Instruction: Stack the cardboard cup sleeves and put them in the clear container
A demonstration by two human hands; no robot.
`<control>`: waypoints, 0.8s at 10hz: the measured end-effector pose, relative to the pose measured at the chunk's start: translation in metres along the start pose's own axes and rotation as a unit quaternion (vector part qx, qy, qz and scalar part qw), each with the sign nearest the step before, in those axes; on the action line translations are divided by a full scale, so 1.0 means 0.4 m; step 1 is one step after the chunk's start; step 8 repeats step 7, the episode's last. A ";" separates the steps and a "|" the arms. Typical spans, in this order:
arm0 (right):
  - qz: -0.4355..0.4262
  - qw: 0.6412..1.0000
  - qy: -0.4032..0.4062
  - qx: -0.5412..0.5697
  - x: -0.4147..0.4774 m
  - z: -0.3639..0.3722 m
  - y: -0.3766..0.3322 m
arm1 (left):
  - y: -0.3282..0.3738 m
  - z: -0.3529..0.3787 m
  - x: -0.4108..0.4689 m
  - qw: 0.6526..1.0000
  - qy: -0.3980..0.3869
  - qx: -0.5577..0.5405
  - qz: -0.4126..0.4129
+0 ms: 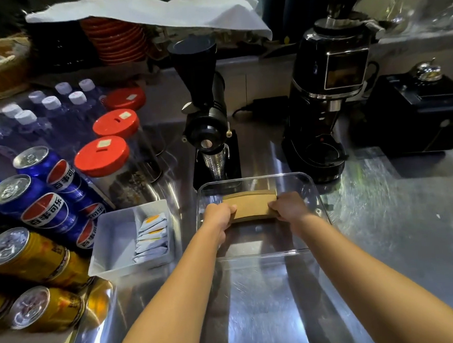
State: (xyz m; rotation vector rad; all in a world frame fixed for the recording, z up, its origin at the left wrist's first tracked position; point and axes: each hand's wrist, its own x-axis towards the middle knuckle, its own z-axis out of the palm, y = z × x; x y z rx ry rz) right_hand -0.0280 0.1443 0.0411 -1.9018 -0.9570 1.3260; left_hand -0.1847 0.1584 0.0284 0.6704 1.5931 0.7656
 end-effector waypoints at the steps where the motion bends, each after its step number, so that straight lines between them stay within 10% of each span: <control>1: -0.012 1.000 0.001 -0.011 0.000 0.005 0.002 | -0.005 0.003 0.011 0.999 0.020 0.027 0.007; 8: -0.072 0.980 0.075 -0.168 0.014 0.018 0.010 | 0.023 0.010 -0.043 0.979 0.082 0.159 0.100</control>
